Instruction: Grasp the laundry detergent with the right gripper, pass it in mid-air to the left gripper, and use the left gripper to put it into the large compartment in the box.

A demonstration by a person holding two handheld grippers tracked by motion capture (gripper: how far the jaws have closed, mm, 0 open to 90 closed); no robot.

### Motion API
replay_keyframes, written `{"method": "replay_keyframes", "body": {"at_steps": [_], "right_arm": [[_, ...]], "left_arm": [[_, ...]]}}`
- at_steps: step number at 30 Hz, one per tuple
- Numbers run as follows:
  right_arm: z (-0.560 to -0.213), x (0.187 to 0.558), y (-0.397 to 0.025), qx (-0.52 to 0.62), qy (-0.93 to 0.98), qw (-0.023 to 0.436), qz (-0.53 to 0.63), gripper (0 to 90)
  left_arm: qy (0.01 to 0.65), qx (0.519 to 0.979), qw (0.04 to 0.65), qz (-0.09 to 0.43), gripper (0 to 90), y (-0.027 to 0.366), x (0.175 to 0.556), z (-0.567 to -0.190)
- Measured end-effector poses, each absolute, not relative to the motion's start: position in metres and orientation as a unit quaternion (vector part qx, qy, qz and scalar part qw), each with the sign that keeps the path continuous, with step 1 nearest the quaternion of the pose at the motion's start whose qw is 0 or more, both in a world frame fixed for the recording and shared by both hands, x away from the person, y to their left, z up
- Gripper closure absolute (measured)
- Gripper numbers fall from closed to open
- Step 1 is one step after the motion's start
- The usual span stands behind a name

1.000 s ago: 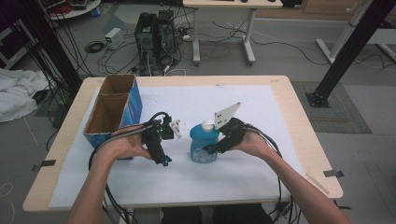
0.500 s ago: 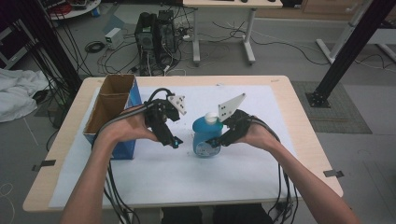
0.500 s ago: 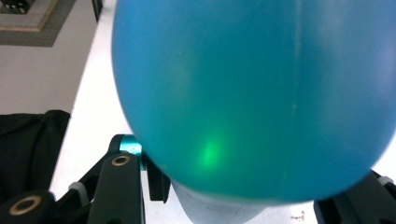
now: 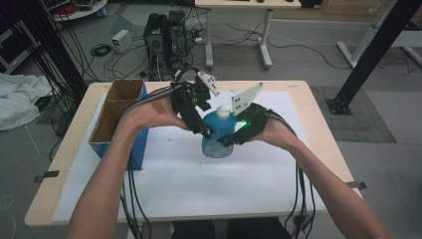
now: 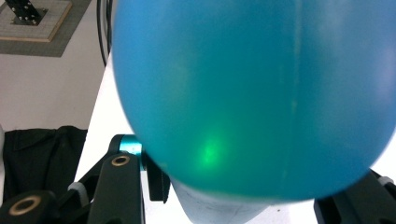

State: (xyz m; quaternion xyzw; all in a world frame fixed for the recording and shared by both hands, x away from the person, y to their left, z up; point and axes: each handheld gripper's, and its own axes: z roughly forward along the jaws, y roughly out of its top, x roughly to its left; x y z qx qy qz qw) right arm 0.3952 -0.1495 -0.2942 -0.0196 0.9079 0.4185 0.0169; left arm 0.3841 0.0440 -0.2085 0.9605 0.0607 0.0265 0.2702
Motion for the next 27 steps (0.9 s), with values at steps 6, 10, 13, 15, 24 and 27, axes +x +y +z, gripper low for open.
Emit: {"method": "replay_keyframes", "body": {"at_steps": [6, 10, 13, 15, 24, 27], "right_arm": [[-0.289, 0.400, -0.147, -0.021, 0.907, 0.016, 0.420, 47.0], [-0.290, 0.402, -0.147, -0.019, 0.906, 0.017, 0.423, 47.0], [-0.292, 0.402, -0.145, -0.019, 0.910, 0.012, 0.414, 46.9], [-0.292, 0.402, -0.145, -0.017, 0.910, 0.012, 0.414, 46.9], [-0.293, 0.404, -0.146, -0.012, 0.911, 0.017, 0.412, 47.0], [-0.293, 0.403, -0.145, -0.013, 0.912, 0.018, 0.411, 46.9]], "left_arm": [[0.070, 0.959, 0.275, 0.019, 16.7, 0.036, 0.389, -0.206], [0.061, 0.965, 0.253, 0.023, 16.8, 0.029, 0.392, -0.210], [0.062, 0.966, 0.249, 0.021, 16.8, 0.025, 0.394, -0.211], [0.063, 0.966, 0.251, 0.020, 17.0, 0.024, 0.395, -0.213], [0.062, 0.967, 0.247, 0.017, 20.2, 0.021, 0.397, -0.215], [0.060, 0.969, 0.241, 0.020, 21.5, 0.020, 0.397, -0.215]]}}
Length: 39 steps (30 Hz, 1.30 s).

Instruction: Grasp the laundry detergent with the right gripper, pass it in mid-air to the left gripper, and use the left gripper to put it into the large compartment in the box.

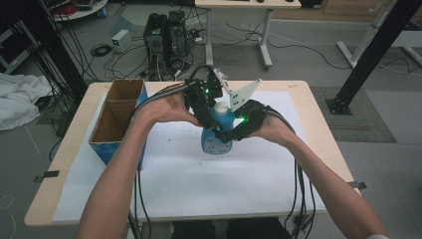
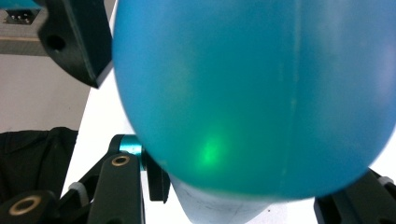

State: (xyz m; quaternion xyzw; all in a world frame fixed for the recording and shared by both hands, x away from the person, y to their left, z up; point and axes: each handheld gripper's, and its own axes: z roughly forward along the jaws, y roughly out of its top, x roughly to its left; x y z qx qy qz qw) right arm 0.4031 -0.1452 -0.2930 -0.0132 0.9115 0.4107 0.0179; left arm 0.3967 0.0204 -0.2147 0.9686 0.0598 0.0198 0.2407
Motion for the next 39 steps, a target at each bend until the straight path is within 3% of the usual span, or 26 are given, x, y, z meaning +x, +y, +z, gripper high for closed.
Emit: {"method": "replay_keyframes", "body": {"at_steps": [39], "right_arm": [[-0.2974, 0.4019, -0.1439, -0.006, 0.912, 0.016, 0.409, 46.9]], "left_arm": [[0.058, 0.969, 0.241, 0.020, 33.7, 0.0180, 0.3964, -0.2192]]}}
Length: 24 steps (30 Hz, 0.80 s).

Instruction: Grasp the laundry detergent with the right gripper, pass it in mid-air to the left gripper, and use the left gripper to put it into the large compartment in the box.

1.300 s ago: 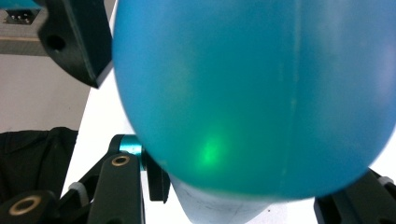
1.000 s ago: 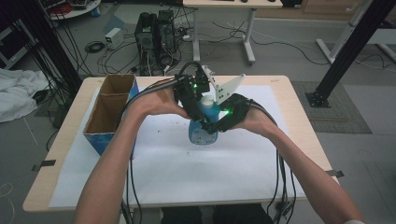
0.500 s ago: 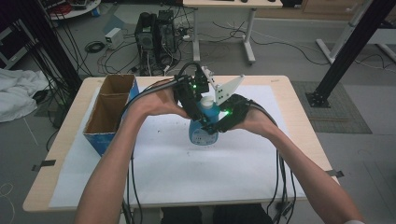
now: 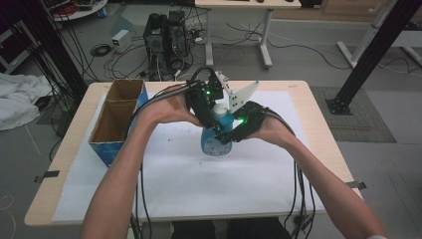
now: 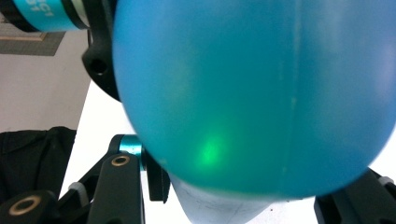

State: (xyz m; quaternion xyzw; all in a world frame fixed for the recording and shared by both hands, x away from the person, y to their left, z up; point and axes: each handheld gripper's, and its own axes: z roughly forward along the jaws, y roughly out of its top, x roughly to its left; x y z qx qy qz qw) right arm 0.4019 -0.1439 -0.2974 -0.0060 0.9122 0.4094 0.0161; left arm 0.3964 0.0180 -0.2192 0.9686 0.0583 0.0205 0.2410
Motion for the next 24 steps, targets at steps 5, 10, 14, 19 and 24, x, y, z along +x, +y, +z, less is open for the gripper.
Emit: {"method": "replay_keyframes", "body": {"at_steps": [5, 10, 14, 19, 24], "right_arm": [[-0.2976, 0.4027, -0.1440, -0.011, 0.910, 0.019, 0.414, 46.9], [-0.2984, 0.4022, -0.1436, -0.010, 0.910, 0.020, 0.415, 46.8], [-0.2972, 0.4017, -0.1447, -0.005, 0.910, 0.011, 0.415, 46.8], [-0.2984, 0.4014, -0.1438, -0.009, 0.910, 0.010, 0.414, 46.6], [-0.3018, 0.4008, -0.1439, -0.005, 0.909, 0.008, 0.417, 46.5]], "left_arm": [[0.055, 0.969, 0.241, 0.019, 36.4, 0.0175, 0.3956, -0.2187], [0.043, 0.970, 0.239, 0.018, 36.9, 0.0181, 0.3967, -0.2184], [0.043, 0.970, 0.239, 0.022, 37.4, 0.0182, 0.3956, -0.2173], [0.046, 0.972, 0.231, 0.016, 37.8, 0.0176, 0.3952, -0.2194], [0.036, 0.972, 0.231, 0.020, 38.0, 0.0182, 0.3956, -0.2203]]}}
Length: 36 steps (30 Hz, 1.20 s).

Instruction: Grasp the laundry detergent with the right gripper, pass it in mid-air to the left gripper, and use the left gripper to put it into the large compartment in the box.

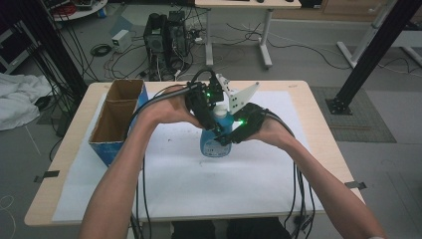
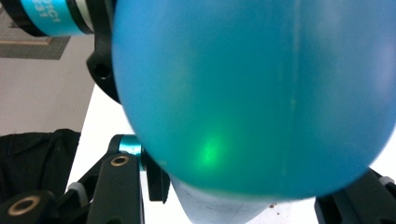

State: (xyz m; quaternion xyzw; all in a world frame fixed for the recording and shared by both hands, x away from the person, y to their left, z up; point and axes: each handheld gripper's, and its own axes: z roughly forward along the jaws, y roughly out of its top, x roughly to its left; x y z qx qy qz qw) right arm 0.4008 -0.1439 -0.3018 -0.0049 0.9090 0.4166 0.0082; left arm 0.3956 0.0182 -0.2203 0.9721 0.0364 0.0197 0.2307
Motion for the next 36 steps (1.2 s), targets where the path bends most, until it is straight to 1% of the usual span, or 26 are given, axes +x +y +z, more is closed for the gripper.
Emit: {"method": "replay_keyframes", "body": {"at_steps": [3, 4, 9, 10, 13, 17, 18, 22, 23, 25, 26, 27, 28, 36], "right_arm": [[-0.3012, 0.4013, -0.1446, -0.006, 0.907, 0.009, 0.421, 46.4], [-0.3008, 0.4013, -0.1448, -0.006, 0.906, 0.009, 0.422, 46.4], [-0.3021, 0.4004, -0.1446, -0.005, 0.908, 0.003, 0.420, 46.1], [-0.3026, 0.4005, -0.1450, -0.005, 0.907, 0.003, 0.421, 46.1], [-0.3033, 0.4003, -0.1448, -0.006, 0.907, 0.001, 0.421, 45.9], [-0.3035, 0.4004, -0.1451, -0.006, 0.906, 0.000, 0.423, 45.2], [-0.3035, 0.4003, -0.1452, -0.006, 0.906, 0.000, 0.423, 45.0], [-0.3048, 0.3997, -0.1447, -0.007, 0.907, -0.001, 0.422, 44.4], [-0.3053, 0.3997, -0.1446, -0.007, 0.906, -0.002, 0.423, 44.0], [-0.3060, 0.4000, -0.1444, -0.008, 0.905, -0.001, 0.425, 42.5], [-0.3062, 0.4000, -0.1442, -0.009, 0.905, -0.001, 0.426, 41.4], [-0.3062, 0.3964, -0.1430, 0.007, 0.904, -0.017, 0.427, 40.8], [-0.3067, 0.3996, -0.1434, -0.008, 0.906, 0.001, 0.424, 40.6], [-0.3084, 0.4002, -0.1436, -0.001, 0.907, -0.004, 0.421, 37.3]], "left_arm": [[0.031, 0.972, 0.230, 0.020, 38.1, 0.0192, 0.3965, -0.2185], [0.039, 0.970, 0.240, 0.020, 38.1, 0.0191, 0.3954, -0.2192], [0.037, 0.971, 0.236, 0.017, 38.1, 0.0190, 0.3955, -0.2209], [0.045, 0.969, 0.243, 0.015, 38.1, 0.0184, 0.3943, -0.2221], [0.032, 0.972, 0.231, 0.014, 38.2, 0.0194, 0.3966, -0.2208], [0.043, 0.969, 0.243, 0.013, 38.1, 0.0195, 0.3950, -0.2220], [0.036, 0.971, 0.237, 0.013, 38.1, 0.0200, 0.3962, -0.2213], [0.040, 0.970, 0.241, 0.010, 38.1, 0.0204, 0.3956, -0.2232], [0.049, 0.967, 0.251, 0.008, 38.1, 0.0200, 0.3945, -0.2250], [0.035, 0.971, 0.238, 0.009, 38.1, 0.0208, 0.3966, -0.2244], [0.052, 0.967, 0.247, 0.009, 38.1, 0.0203, 0.3941, -0.2263], [0.047, 0.969, 0.241, 0.010, 38.1, 0.0207, 0.3951, -0.2258], [0.048, 0.969, 0.244, 0.009, 38.1, 0.0209, 0.3952, -0.2262], [0.047, 0.969, 0.241, 0.009, 38.1, 0.0212, 0.3936, -0.2263]]}}
